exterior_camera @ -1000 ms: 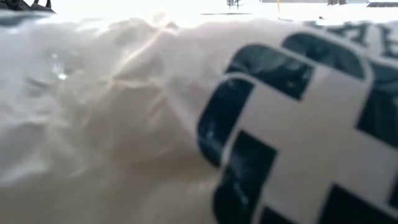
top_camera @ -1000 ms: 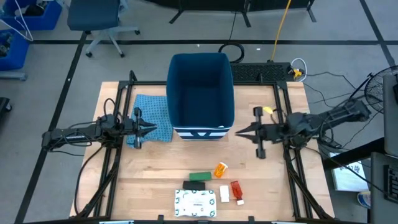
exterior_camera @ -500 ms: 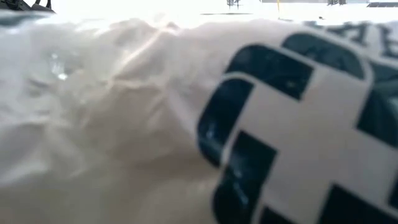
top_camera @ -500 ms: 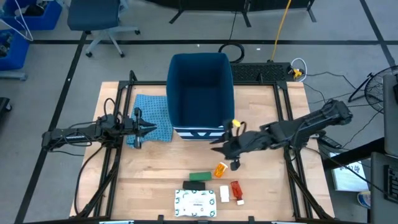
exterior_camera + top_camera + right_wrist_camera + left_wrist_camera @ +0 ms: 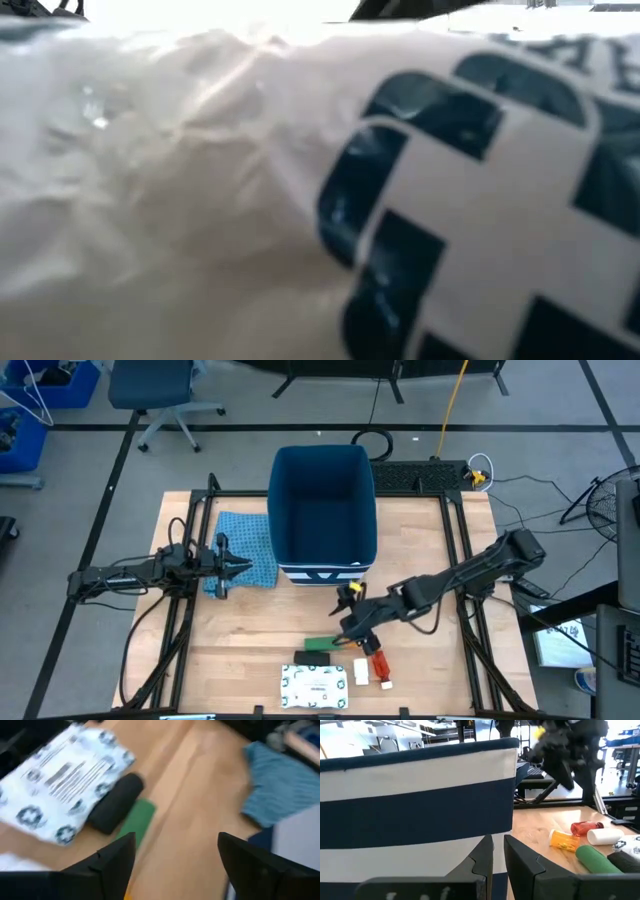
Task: Pick & place medical supplies in basket/bin
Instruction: Put the orange pill bottle into the blue bin
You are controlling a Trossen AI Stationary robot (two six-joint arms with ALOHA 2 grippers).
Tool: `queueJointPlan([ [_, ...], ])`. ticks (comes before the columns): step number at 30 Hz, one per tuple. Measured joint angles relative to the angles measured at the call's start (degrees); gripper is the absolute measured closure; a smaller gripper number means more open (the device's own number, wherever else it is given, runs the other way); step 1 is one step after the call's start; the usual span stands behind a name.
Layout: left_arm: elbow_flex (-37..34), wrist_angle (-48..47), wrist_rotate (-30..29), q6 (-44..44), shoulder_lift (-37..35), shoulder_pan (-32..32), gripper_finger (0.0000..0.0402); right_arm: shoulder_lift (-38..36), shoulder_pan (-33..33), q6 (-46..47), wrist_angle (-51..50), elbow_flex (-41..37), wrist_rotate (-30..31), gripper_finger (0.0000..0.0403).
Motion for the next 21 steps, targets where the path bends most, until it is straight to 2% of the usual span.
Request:
queueJointPlan([
  [6,0.0,-0.26,0.03,-0.21,0.0,0.0,0.035,4.53,2.38,-4.8,-2.27,-0.01,-0.33,0.0118],
  [11,0.0,-0.31,0.04,-0.23,-0.01,0.0,0.035,7.92,2.38,-4.95,-7.92,-0.05,-0.17,0.0117],
  [21,0.0,-0.28,0.07,-0.29,-0.01,0.0,0.035,12.59,1.97,-6.91,-12.28,-0.05,-1.61,0.0117],
])
